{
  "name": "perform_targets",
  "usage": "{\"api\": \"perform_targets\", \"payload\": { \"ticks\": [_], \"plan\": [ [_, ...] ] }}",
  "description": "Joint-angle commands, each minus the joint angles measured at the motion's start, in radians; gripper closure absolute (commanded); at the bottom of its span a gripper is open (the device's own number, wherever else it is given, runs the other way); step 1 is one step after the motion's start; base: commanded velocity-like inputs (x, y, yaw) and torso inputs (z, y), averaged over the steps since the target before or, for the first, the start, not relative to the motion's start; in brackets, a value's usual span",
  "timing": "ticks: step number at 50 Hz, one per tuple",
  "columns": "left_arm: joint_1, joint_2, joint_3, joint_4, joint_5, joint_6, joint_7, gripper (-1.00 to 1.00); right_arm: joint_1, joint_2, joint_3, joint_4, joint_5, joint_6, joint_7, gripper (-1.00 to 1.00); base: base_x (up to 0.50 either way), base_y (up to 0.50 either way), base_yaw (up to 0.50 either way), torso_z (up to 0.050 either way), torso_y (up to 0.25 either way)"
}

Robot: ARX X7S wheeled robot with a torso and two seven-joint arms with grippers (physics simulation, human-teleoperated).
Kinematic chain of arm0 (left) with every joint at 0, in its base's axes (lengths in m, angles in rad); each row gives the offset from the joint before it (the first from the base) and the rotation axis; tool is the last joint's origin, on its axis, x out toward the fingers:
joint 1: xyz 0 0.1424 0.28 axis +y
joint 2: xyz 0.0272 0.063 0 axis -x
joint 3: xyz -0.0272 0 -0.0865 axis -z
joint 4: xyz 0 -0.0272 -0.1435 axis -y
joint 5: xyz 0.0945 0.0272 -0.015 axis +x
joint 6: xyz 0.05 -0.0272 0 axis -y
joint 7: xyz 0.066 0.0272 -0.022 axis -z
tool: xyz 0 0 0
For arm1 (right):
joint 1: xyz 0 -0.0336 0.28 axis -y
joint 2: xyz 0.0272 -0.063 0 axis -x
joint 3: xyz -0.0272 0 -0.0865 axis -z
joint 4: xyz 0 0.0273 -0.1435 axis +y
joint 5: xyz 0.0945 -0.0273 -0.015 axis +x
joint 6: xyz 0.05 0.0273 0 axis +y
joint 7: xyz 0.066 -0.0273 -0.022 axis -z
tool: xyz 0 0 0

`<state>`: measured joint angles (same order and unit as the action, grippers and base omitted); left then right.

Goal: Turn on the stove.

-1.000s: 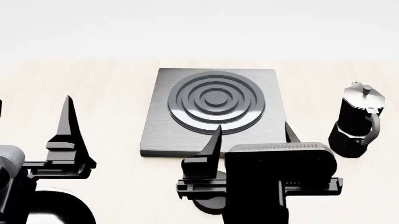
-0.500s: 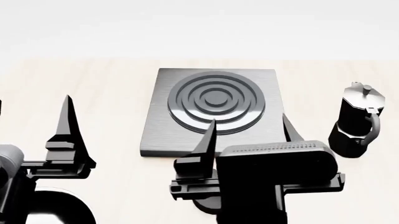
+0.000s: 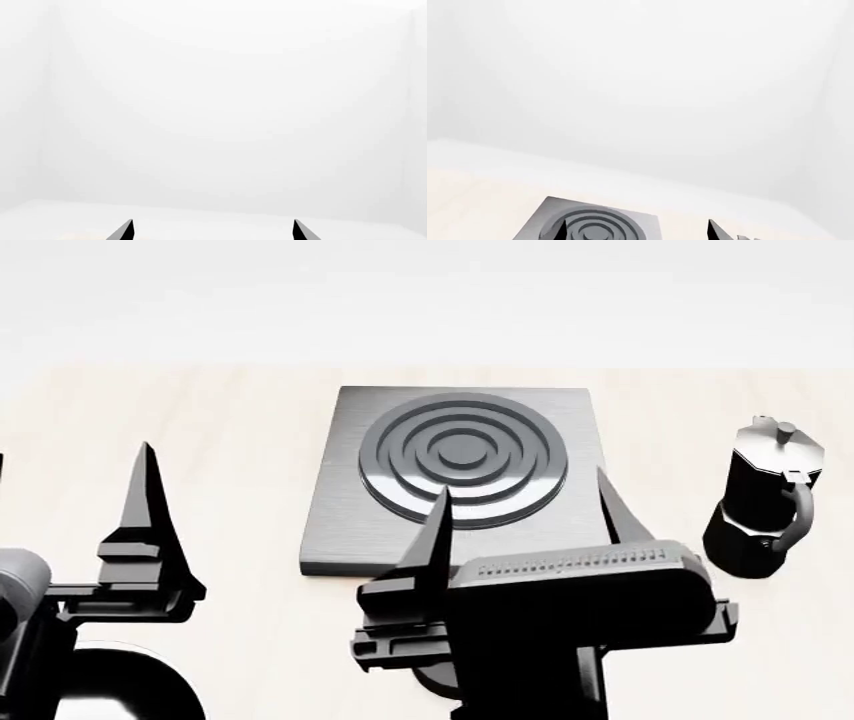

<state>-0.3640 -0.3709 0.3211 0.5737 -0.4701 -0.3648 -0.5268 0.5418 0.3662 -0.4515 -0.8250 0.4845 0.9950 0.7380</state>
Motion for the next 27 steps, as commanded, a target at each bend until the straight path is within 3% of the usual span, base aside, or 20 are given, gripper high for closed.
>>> {"api": "perform_targets", "payload": {
  "ticks": [1, 27],
  "plan": [
    [0.000, -0.003, 0.003, -0.001, -0.001, 0.002, -0.001, -1.00, 0.012, 0.006, -0.012, -0.024, -0.002, 0.006, 0.007, -1.00, 0.00, 0.00, 0.00, 0.000, 0.000],
    [-0.003, -0.007, 0.014, -0.005, 0.000, 0.007, -0.002, -1.00, 0.033, 0.014, -0.030, -0.061, -0.005, 0.009, 0.022, -1.00, 0.00, 0.00, 0.00, 0.000, 0.000]
  ]
}}
